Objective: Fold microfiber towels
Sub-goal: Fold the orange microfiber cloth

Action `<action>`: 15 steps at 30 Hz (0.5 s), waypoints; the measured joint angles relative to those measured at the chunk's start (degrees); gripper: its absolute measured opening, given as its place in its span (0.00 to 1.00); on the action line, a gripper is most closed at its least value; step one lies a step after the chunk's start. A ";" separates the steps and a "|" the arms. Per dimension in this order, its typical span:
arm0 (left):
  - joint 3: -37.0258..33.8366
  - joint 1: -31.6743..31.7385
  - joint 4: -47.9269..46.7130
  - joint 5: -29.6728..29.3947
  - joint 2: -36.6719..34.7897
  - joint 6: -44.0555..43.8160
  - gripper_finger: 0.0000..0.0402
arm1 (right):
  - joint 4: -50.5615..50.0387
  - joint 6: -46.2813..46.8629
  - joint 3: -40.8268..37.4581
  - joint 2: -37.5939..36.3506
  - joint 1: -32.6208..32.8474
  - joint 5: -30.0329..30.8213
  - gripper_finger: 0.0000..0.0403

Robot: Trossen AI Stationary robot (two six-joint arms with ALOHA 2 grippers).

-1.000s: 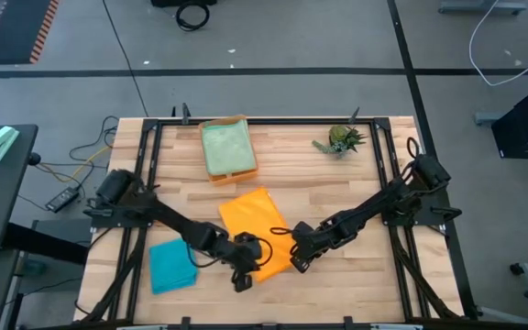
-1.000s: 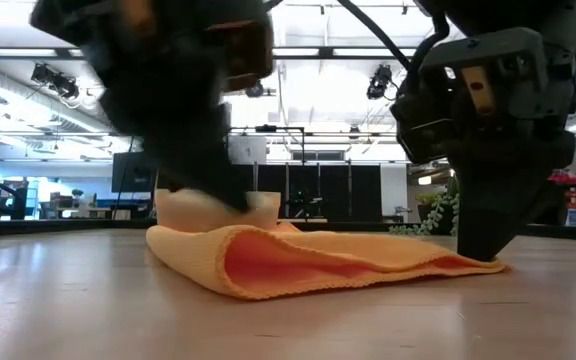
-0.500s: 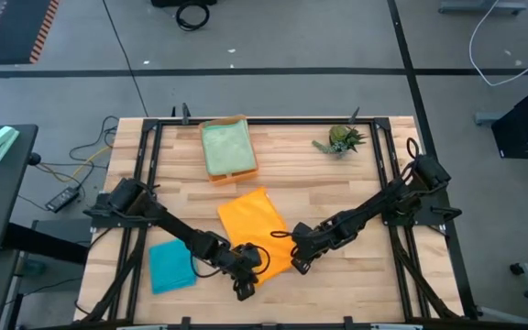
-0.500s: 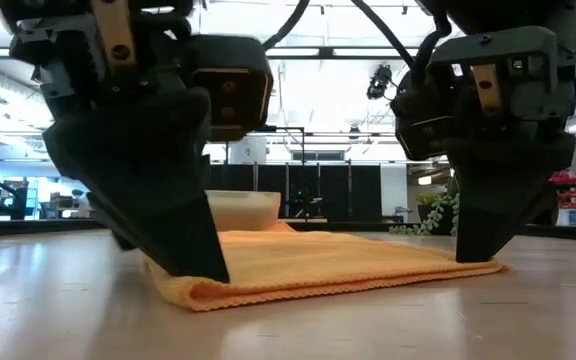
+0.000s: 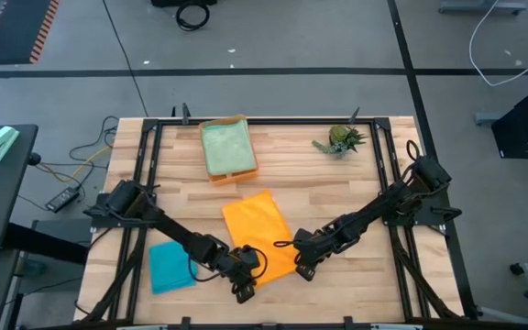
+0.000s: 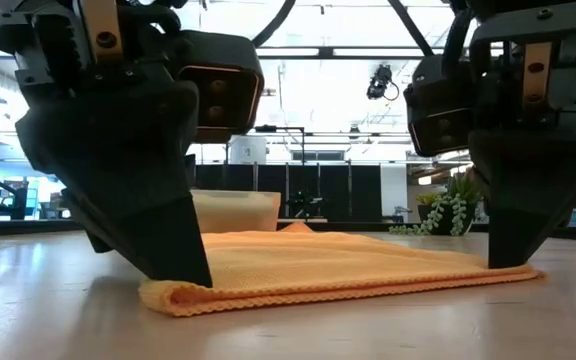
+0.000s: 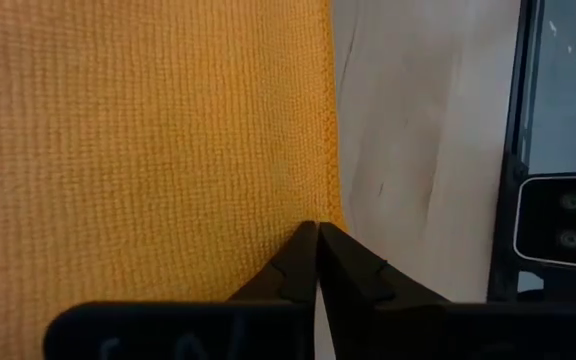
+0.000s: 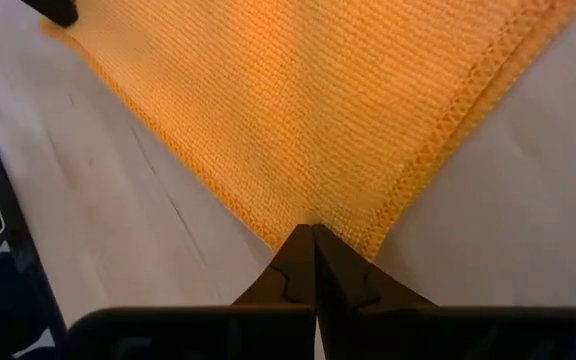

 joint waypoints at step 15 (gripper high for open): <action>-0.55 -0.45 -15.82 1.18 -9.03 7.66 0.08 | 0.05 -8.08 -0.12 -7.42 -8.01 -3.39 0.00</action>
